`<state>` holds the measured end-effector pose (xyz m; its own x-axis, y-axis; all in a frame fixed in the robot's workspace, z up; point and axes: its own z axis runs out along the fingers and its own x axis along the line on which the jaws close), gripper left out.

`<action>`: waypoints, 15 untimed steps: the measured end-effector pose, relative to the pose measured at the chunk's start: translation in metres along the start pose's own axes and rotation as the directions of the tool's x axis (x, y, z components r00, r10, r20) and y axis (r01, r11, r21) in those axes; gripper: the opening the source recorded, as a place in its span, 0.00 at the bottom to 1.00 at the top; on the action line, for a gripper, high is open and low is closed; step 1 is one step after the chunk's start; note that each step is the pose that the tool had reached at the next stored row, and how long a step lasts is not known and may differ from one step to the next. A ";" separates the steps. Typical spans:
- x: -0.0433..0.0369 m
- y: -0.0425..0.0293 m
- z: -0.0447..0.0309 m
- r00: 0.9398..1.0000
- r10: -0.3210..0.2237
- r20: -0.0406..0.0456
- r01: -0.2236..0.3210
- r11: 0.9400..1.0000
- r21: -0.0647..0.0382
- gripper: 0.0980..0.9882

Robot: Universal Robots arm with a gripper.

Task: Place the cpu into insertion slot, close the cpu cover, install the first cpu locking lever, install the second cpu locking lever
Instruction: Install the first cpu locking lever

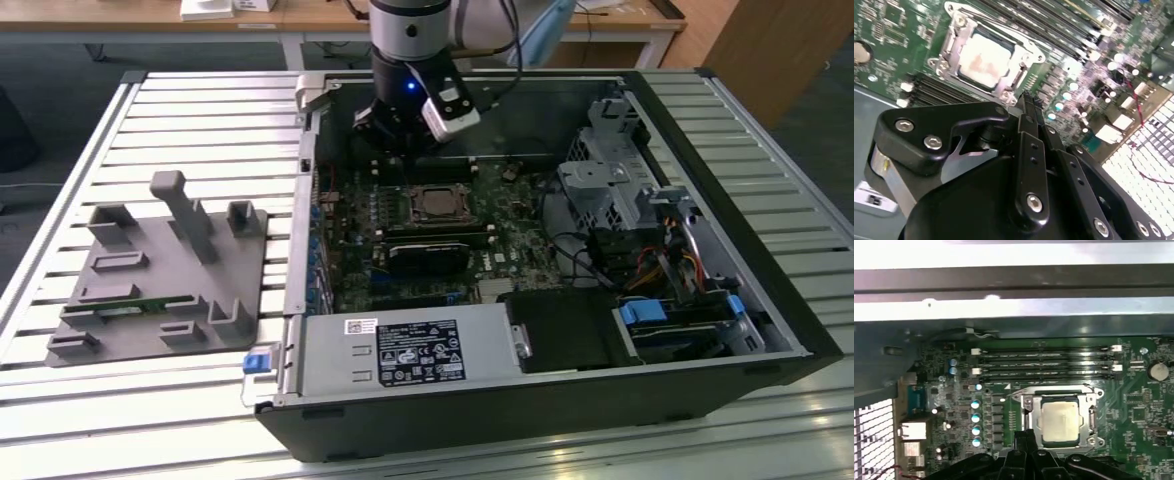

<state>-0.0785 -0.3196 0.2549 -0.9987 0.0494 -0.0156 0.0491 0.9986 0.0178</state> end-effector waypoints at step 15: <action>0.0223 0.0068 0.0002 1.000 0.000 0.003 0.000 1.000 0.000 0.01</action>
<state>-0.1005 -0.3117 0.2545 -0.9986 0.0491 -0.0186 0.0488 0.9986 0.0179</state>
